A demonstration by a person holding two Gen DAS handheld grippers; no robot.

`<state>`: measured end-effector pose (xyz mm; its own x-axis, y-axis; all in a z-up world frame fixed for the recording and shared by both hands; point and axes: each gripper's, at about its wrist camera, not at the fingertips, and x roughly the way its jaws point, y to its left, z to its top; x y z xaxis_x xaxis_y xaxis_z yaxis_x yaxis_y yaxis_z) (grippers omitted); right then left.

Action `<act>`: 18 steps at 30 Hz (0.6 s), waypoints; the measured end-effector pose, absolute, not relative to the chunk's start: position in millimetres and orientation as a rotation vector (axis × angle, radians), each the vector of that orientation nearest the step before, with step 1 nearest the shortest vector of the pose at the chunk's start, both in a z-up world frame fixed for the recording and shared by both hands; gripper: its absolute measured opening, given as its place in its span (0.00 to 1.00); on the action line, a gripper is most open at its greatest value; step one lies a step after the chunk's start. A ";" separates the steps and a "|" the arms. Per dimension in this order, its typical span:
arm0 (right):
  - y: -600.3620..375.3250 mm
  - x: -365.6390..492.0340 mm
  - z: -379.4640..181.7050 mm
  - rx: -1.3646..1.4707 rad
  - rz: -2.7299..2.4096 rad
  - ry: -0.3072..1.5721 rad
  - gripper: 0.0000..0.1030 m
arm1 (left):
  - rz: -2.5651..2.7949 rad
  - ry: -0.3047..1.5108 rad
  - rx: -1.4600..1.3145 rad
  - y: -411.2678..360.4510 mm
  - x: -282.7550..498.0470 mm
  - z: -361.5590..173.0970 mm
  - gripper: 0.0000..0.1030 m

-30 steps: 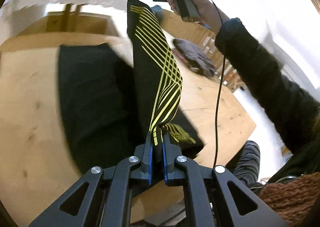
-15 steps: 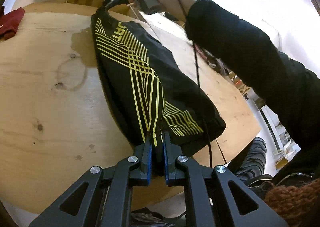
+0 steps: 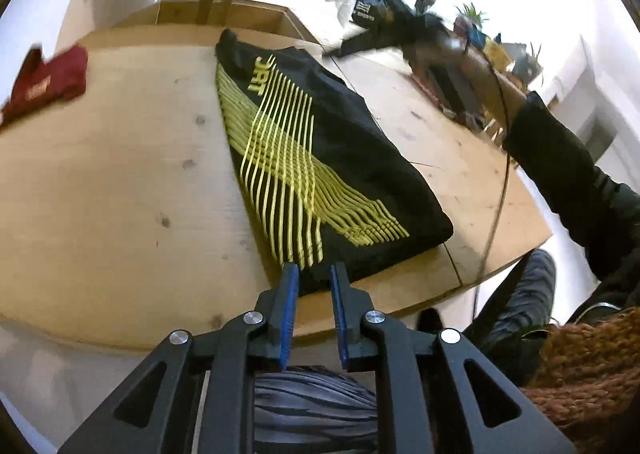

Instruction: Fold clothes

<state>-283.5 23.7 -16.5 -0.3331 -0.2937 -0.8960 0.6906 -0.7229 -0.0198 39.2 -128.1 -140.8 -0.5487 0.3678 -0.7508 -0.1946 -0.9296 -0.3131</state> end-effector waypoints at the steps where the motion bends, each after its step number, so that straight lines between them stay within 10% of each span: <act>1: 26.0 -282.8 -26.5 1.309 -2.073 0.546 0.27 | 2.500 -0.222 -1.255 -123.0 34.1 -133.7 0.14; 18: 83.1 -366.7 -9.1 1.299 -2.230 0.375 0.27 | 2.313 0.099 -1.428 -74.0 -85.8 -176.9 0.16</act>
